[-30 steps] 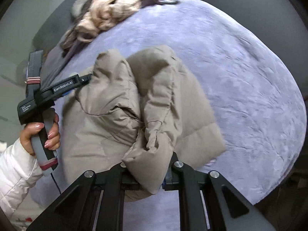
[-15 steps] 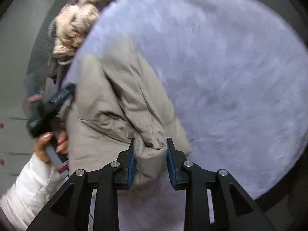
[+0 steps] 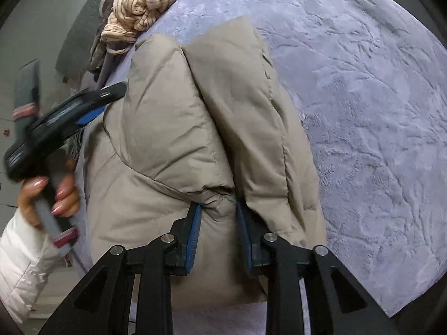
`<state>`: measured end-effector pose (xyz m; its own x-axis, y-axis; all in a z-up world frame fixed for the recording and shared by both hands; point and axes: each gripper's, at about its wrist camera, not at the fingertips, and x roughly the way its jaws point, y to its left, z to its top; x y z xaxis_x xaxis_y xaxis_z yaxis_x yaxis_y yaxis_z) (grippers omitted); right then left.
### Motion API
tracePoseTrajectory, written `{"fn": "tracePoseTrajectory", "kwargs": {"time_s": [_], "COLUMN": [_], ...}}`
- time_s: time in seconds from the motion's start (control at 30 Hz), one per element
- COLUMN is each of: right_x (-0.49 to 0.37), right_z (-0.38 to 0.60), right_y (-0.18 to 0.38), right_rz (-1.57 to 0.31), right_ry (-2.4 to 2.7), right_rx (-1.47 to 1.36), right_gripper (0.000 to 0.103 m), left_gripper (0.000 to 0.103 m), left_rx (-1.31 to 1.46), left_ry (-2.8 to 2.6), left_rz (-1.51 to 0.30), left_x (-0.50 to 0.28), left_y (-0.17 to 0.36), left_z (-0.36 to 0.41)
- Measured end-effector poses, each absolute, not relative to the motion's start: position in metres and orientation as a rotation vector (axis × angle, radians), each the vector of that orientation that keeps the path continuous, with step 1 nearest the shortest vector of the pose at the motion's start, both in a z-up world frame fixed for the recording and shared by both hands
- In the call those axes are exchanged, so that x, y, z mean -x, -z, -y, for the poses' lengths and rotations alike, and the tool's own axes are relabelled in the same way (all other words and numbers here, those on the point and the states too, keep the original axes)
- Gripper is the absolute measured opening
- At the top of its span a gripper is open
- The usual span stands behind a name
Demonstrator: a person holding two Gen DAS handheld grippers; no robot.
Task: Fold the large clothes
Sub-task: 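Press the folded bundle down with both tools closed on it, then open both tools and withdraw from the folded coat bundle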
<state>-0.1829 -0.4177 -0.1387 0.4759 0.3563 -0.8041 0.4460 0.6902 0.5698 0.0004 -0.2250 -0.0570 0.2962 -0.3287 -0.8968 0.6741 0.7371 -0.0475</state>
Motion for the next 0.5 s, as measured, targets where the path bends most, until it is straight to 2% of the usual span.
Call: {"fn": "tracePoseTrajectory", "kwargs": {"time_s": [0.17, 0.3, 0.33, 0.37, 0.4, 0.5], "right_x": [0.192, 0.180, 0.179, 0.179, 0.181, 0.180], "right_z": [0.428, 0.430, 0.429, 0.428, 0.426, 0.418], "right_y": [0.145, 0.150, 0.150, 0.149, 0.148, 0.150], "right_rz": [-1.134, -1.158, -1.161, -1.161, -1.162, -1.173], "right_ry": [0.026, 0.014, 0.015, 0.017, 0.020, 0.040], "right_rx": [-0.885, -0.874, -0.869, -0.865, -0.863, -0.855], "right_gripper": [0.027, 0.027, 0.027, 0.027, 0.027, 0.027], "left_gripper": [0.077, 0.077, 0.079, 0.097, 0.103, 0.103], "left_rx": [-0.310, -0.221, -0.203, -0.194, -0.190, -0.198], "left_ry": [0.647, 0.618, 0.616, 0.615, 0.605, 0.612], "left_rz": [-1.116, -1.186, -1.209, -1.231, -1.248, -1.303], "left_x": [0.011, 0.032, 0.038, 0.043, 0.051, 0.068], "left_y": [0.031, 0.030, 0.034, 0.039, 0.046, 0.066], "left_z": [0.170, 0.129, 0.122, 0.118, 0.112, 0.105]}}
